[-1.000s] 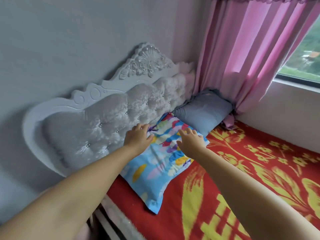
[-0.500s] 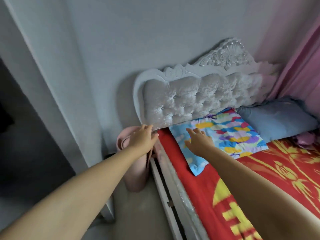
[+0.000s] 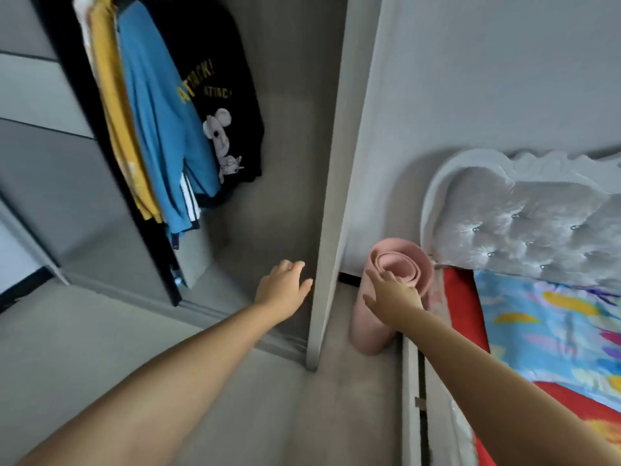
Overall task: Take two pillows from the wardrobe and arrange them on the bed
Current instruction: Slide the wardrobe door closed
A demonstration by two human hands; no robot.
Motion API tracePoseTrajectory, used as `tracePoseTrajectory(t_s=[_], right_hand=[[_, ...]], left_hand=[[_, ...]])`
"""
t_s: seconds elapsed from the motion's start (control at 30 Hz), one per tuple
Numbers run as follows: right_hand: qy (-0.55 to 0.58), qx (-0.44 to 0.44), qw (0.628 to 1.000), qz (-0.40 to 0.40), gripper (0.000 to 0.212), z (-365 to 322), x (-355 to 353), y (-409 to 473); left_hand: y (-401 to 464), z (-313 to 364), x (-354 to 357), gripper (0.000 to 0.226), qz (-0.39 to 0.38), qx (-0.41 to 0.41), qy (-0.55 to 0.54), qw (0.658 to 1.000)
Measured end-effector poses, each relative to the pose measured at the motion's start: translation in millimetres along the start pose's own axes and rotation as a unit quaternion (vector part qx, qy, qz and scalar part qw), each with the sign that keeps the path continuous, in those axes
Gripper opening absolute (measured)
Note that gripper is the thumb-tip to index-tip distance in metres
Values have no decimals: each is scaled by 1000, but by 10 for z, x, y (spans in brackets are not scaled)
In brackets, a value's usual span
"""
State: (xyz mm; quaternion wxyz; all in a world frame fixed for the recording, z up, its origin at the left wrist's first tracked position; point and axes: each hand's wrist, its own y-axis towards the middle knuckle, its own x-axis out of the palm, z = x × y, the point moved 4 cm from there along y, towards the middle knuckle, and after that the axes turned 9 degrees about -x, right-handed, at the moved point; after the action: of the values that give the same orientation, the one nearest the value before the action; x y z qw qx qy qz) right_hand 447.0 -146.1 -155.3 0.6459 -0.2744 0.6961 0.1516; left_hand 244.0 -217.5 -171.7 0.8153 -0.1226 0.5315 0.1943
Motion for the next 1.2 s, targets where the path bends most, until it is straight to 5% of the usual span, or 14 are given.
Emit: tracePoseTrajectory(t_s=[0.2,0.57,1.2], right_hand=[[-10,-104,994,-5,57,-1452,-61,562],[3,-177,984,19,56,-3820,-192,1709],[-3,-265,962,64,52,-5310,-767,4515]], left_hand=[[-2,-1440,-914,43,78,-115,10,990],[455,-3596,-2317,41,149,-159,64,974],[2949,-4657,-3415,44,209,-131,49,968]])
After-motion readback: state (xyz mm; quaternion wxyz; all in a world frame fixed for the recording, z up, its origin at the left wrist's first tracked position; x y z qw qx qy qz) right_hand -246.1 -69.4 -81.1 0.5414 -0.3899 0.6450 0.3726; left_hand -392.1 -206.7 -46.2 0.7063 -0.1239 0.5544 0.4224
